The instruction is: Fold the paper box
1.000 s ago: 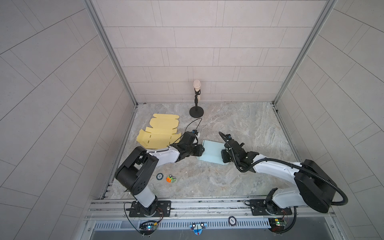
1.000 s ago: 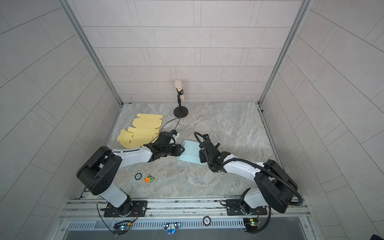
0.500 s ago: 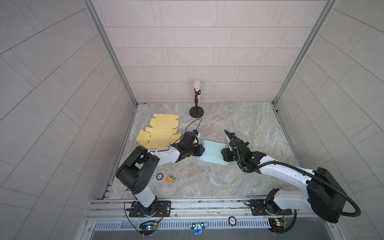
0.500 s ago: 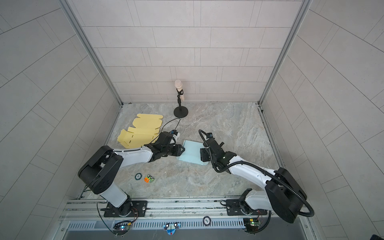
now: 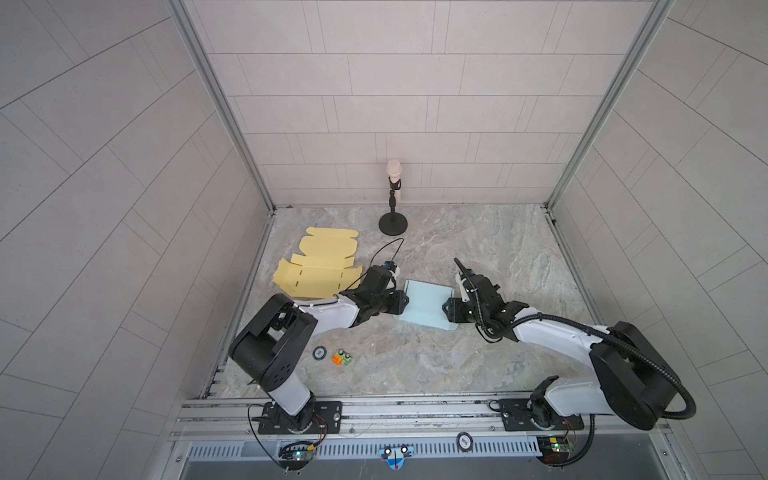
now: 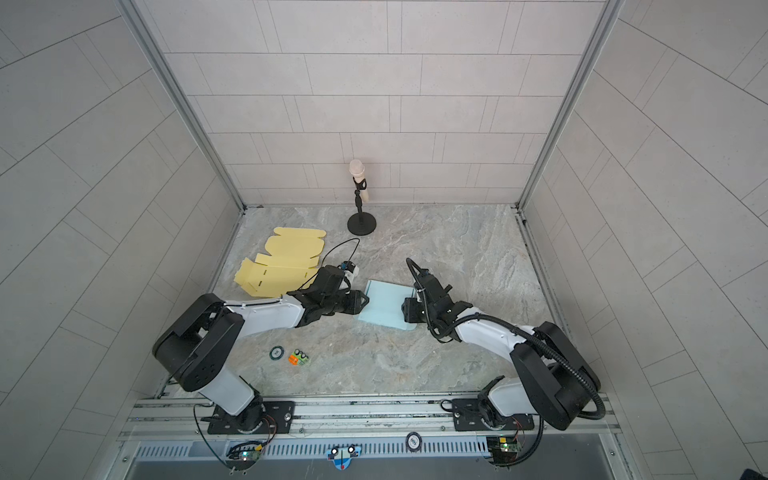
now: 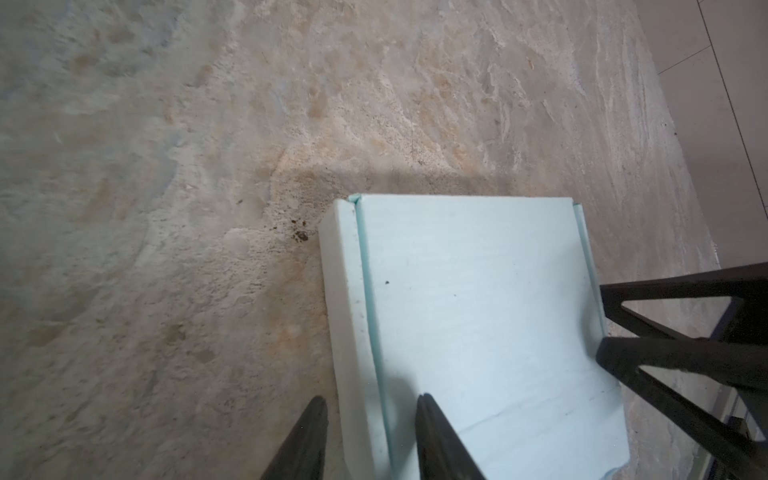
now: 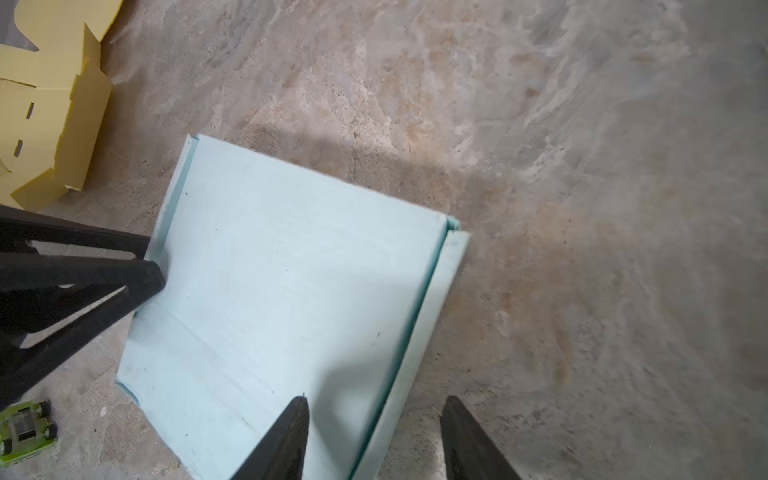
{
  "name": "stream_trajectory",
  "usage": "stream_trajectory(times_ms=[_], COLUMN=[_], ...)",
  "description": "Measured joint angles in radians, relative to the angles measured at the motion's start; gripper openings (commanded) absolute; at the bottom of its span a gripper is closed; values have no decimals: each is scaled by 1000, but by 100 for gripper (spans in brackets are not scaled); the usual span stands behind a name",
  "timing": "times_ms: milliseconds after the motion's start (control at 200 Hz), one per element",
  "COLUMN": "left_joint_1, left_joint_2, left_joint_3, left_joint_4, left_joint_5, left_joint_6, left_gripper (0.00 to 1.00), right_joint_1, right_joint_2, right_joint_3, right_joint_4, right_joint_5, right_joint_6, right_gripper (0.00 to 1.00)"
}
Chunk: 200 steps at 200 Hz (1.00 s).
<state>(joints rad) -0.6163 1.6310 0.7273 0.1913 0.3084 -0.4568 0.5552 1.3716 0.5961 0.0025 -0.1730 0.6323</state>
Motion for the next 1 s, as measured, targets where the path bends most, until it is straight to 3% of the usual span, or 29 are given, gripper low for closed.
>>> stream_trajectory(times_ms=[576, 871, 1001], left_joint_1=[-19, -19, -19], left_joint_2=[-33, -68, -123], left_joint_3=[-34, -52, -77], left_joint_4=[2, -27, -63], left_joint_5=[-18, -38, -63], left_joint_6=[-19, -22, -21], left_gripper=[36, 45, 47], right_joint_1=[-11, -11, -10], right_joint_2=[124, 100, 41], right_joint_3=[113, 113, 113], right_joint_4=[-9, -50, -91], right_joint_5=[-18, -2, 17], right_joint_6=[-79, -102, -109], right_gripper=[44, 64, 68])
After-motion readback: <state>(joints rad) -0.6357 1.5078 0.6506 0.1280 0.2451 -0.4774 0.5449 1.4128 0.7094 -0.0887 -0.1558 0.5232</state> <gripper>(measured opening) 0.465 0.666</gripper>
